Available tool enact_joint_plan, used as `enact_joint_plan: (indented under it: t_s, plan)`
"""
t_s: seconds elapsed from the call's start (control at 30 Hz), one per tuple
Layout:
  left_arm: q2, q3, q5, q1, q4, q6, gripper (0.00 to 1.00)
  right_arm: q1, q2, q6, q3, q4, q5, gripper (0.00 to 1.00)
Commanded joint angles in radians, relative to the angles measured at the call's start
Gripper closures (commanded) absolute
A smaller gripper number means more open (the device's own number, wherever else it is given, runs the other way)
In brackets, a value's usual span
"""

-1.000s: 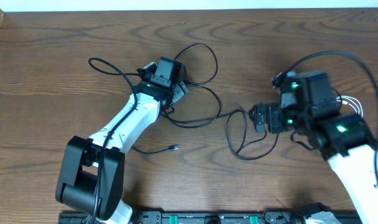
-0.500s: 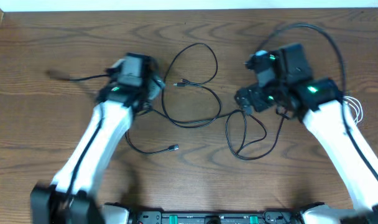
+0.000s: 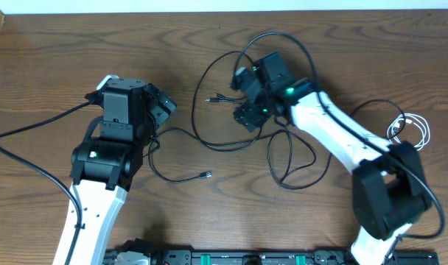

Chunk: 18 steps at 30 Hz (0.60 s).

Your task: Untangle cables

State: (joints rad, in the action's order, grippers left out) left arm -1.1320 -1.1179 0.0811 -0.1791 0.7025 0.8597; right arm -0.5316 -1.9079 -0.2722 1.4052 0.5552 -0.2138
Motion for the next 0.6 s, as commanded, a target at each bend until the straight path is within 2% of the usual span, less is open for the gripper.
enact_joint_plan:
  t_s: [0.0,0.23,0.4,0.57]
  plan:
    - [0.001,-0.012,0.006,0.005,0.004,-0.009,0.11,-0.040,-0.024,-0.063,0.057,-0.048,-0.027,0.19]
    - [-0.003,-0.012,0.006,0.005,0.004,-0.009,0.11,-0.072,-0.145,-0.051,0.080,-0.206,0.002,0.21]
    - [-0.004,-0.012,0.006,0.005,0.005,-0.009,0.11,-0.076,-0.211,-0.048,0.114,-0.208,0.013,0.19]
    - [-0.004,-0.012,0.006,0.005,0.005,-0.009,0.10,-0.087,-0.240,-0.116,0.114,-0.233,0.024,0.18]
